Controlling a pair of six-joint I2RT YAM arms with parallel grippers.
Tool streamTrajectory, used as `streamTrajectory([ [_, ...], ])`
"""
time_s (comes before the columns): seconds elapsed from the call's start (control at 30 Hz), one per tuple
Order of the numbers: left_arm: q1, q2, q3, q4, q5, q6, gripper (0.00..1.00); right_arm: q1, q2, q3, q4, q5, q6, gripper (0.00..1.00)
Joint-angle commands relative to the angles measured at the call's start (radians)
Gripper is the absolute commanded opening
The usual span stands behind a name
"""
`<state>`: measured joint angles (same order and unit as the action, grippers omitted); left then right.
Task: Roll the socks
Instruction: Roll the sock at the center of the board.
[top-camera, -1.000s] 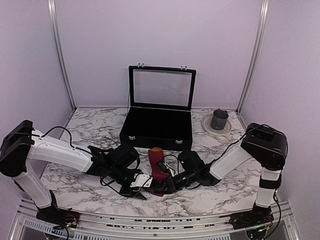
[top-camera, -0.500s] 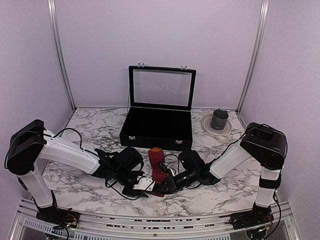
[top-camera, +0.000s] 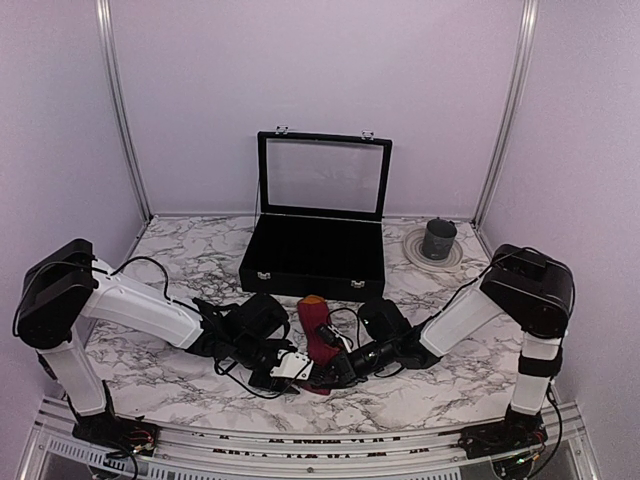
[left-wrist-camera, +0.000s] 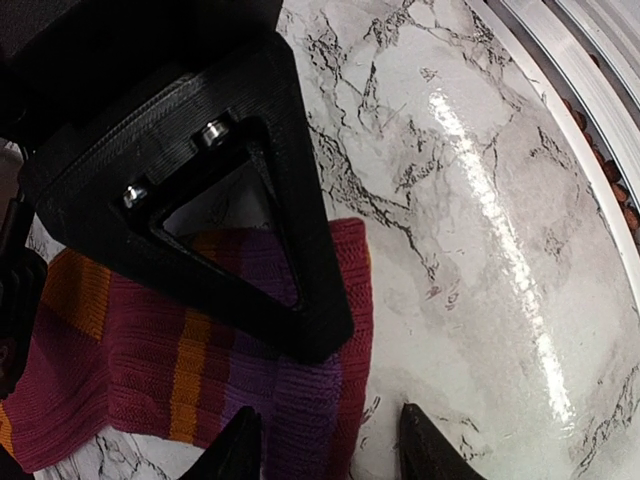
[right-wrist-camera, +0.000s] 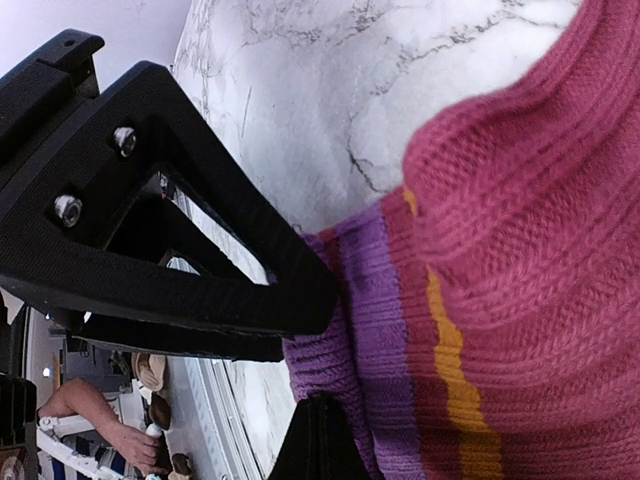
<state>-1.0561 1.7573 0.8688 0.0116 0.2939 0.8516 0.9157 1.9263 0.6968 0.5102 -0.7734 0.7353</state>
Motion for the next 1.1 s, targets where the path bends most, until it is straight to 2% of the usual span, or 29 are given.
streamTrajectory([
  [0.0,-0.011,-0.026,0.01,-0.05,0.009,-0.011,0.49,-0.009,0.05,-0.039,-0.178,0.046,0.018,0.0],
  [0.1,-0.02,-0.058,0.01,-0.099,0.039,0.0,0.48,-0.011,0.047,-0.04,-0.177,0.047,0.018,0.0],
  [0.2,-0.021,-0.028,0.042,-0.134,0.033,0.0,0.39,-0.014,0.048,-0.033,-0.183,0.048,0.016,0.0],
  [0.27,-0.021,-0.001,0.046,-0.122,0.023,-0.002,0.37,-0.014,0.047,-0.03,-0.183,0.046,0.017,0.0],
  [0.4,-0.021,0.03,0.053,-0.098,0.007,-0.006,0.38,-0.014,0.04,-0.033,-0.177,0.046,0.021,0.0],
  [0.53,-0.021,0.051,0.054,-0.074,-0.033,-0.002,0.45,-0.014,0.033,-0.039,-0.178,0.042,0.019,0.0],
  [0.67,-0.021,0.078,0.063,-0.096,-0.046,0.0,0.42,-0.013,0.024,-0.045,-0.176,0.04,0.019,0.0],
  [0.73,-0.022,0.093,0.068,-0.113,-0.053,-0.002,0.36,-0.015,0.015,-0.052,-0.168,0.04,0.019,0.0],
  [0.83,-0.021,0.112,0.089,-0.174,-0.042,-0.02,0.14,-0.02,-0.017,-0.077,-0.135,0.059,0.019,0.11],
  [0.9,-0.017,0.112,0.099,-0.219,-0.011,-0.036,0.06,-0.023,-0.067,-0.104,-0.109,0.098,-0.001,0.2],
  [1.07,-0.001,0.095,0.125,-0.318,0.106,-0.106,0.01,-0.022,-0.285,-0.207,-0.019,0.266,-0.095,0.42],
])
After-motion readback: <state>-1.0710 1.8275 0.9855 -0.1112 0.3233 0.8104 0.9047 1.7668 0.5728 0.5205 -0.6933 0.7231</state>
